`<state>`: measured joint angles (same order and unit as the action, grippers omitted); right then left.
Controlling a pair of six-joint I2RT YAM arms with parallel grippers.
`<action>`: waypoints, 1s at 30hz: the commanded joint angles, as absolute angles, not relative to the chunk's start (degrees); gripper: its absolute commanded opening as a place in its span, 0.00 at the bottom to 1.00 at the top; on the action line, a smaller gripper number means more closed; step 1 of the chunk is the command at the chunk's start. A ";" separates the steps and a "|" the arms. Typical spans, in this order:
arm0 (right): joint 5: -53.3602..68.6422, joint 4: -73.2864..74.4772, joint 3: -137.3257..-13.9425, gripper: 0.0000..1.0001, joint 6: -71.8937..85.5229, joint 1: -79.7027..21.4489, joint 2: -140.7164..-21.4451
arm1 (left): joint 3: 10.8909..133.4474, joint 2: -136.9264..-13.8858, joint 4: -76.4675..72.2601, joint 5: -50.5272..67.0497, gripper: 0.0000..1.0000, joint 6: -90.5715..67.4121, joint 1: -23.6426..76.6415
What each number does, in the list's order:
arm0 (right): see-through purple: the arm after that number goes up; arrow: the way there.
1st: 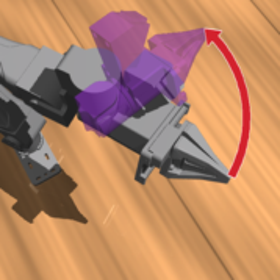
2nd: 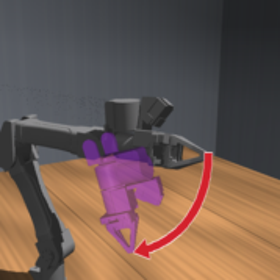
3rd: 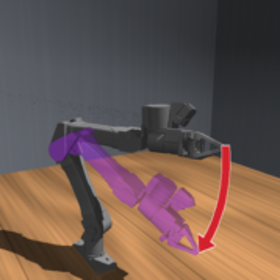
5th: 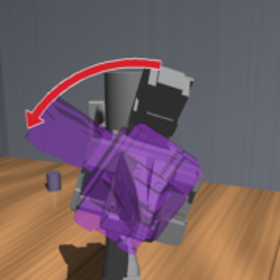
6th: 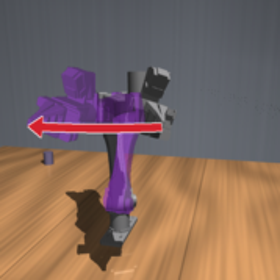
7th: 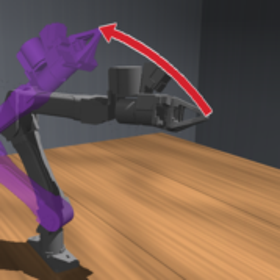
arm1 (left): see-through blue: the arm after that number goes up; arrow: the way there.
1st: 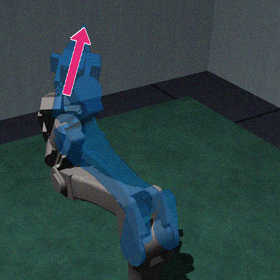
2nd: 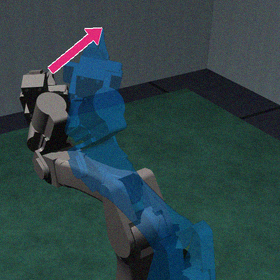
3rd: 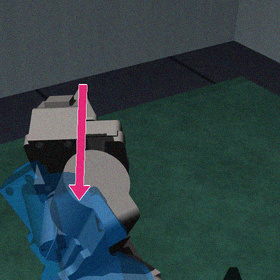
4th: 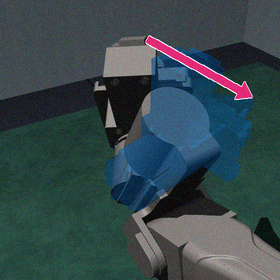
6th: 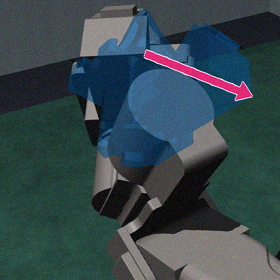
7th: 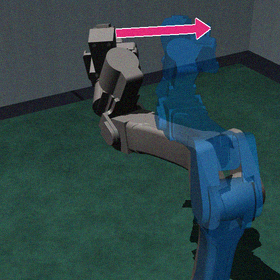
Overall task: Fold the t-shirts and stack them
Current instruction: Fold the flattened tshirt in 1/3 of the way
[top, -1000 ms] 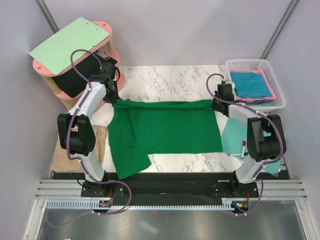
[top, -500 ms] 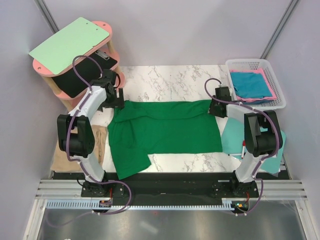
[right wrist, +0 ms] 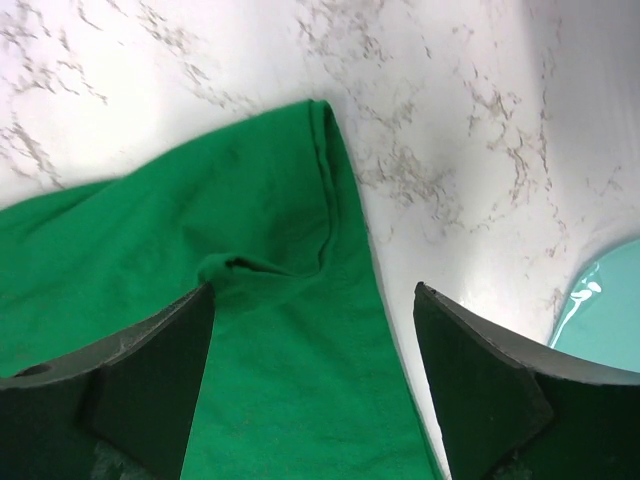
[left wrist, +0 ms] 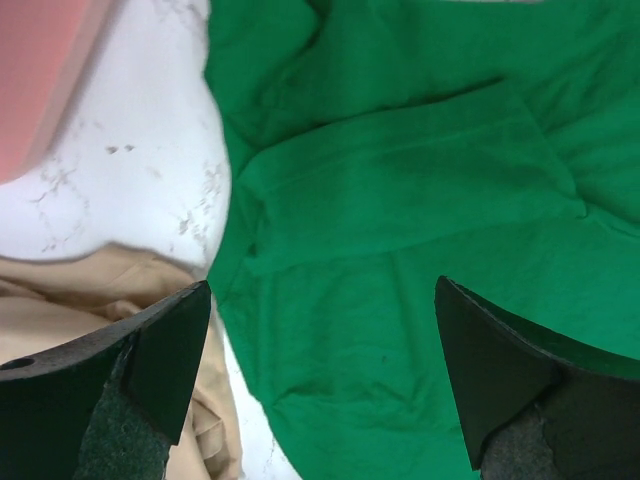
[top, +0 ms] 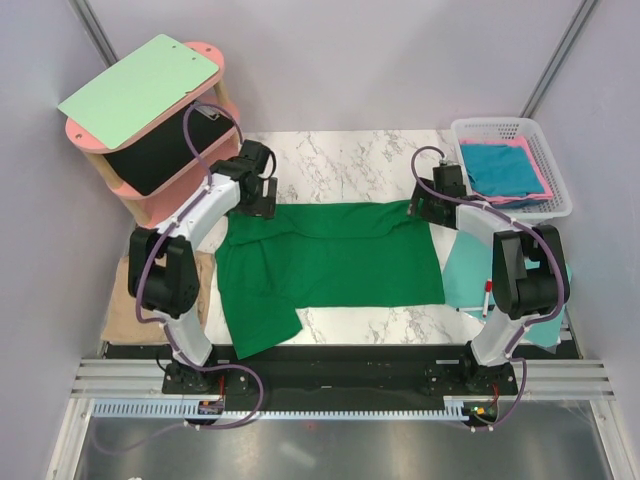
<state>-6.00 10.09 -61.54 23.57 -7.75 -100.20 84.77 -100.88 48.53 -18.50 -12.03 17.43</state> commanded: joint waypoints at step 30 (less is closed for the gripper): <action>-1.06 5.10 -64.86 0.87 24.43 -7.82 -100.19 | 111.80 -130.69 49.39 -19.33 0.60 -11.69 15.56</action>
